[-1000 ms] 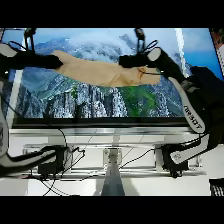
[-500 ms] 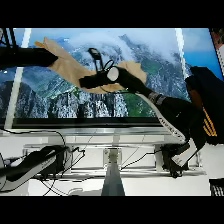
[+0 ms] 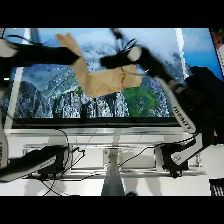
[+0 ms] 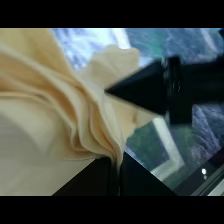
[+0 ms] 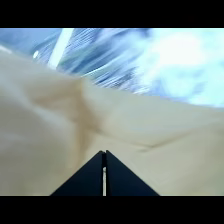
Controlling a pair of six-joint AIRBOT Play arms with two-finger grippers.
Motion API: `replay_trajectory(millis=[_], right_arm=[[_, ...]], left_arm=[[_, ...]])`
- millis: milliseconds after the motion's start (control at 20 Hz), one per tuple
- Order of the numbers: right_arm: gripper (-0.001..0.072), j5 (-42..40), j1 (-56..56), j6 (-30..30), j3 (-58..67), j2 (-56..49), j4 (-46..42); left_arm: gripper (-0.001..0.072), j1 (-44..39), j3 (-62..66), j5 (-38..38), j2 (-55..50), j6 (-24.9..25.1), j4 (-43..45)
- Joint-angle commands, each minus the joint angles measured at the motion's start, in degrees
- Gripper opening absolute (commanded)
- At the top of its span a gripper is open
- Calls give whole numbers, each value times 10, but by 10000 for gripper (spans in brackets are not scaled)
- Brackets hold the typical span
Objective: Fold the clothes and pants, and hang the long-sleeved shirts on hangers.
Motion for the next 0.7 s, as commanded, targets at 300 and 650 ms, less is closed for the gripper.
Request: replay_trajectory(millis=[300, 650], right_arm=[[8, 134, -249, 2, 2, 45, -16], [509, 129, -284, -1, 2, 40, -144]], left_arm=[[93, -309, 0, 483, -186, 2, -85], [708, -317, 0, 485, -181, 2, -52]])
